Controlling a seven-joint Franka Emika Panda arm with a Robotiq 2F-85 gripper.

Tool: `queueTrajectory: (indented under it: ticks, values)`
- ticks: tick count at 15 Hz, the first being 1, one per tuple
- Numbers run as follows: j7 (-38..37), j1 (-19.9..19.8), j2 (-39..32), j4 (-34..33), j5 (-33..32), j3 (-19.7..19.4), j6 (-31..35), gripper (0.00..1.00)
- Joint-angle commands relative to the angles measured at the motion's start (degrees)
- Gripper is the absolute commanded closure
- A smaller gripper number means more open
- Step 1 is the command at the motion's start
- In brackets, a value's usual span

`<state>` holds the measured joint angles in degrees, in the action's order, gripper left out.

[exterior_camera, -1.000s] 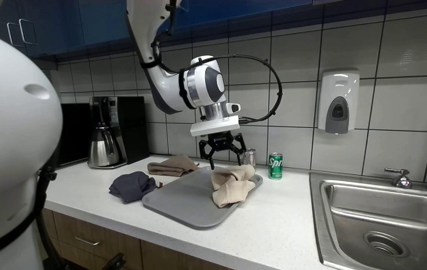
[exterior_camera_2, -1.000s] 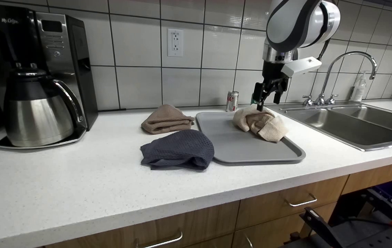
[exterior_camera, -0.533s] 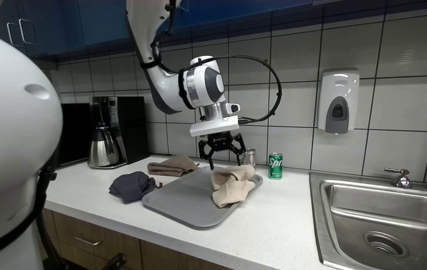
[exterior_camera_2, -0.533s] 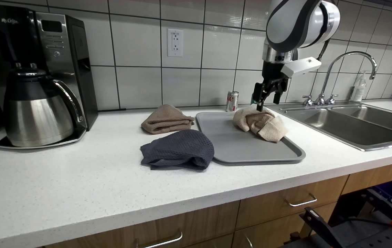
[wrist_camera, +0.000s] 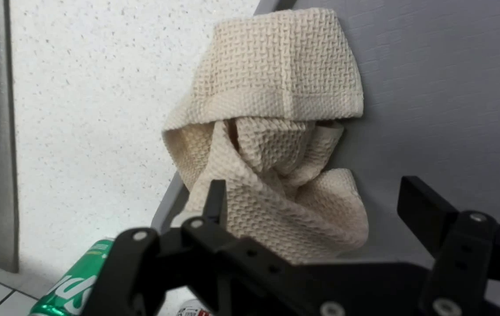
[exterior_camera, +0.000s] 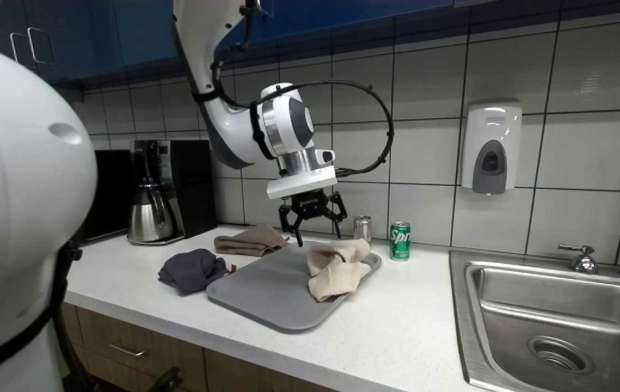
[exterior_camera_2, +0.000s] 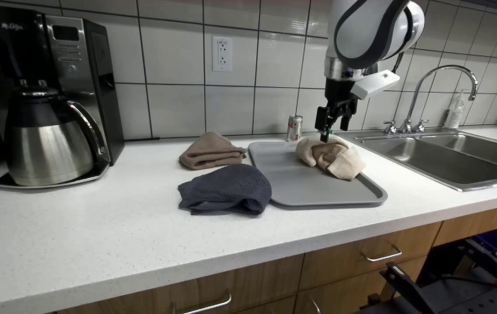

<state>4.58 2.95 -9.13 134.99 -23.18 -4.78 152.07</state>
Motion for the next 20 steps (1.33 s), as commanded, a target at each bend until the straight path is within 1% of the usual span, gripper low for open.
queueTrajectory:
  ticks: [1,6,13,20]
  values:
    - [-2.4,0.8,0.5,-0.5,-1.9,1.3,-0.8,0.00]
    - [-3.5,2.1,-0.4,-2.3,0.2,3.5,-1.3,0.00]
    - [-6.8,4.9,-1.8,-5.0,0.7,6.0,-2.6,0.00]
    - [-7.0,7.8,-2.3,-6.3,1.4,8.6,-4.2,0.00]
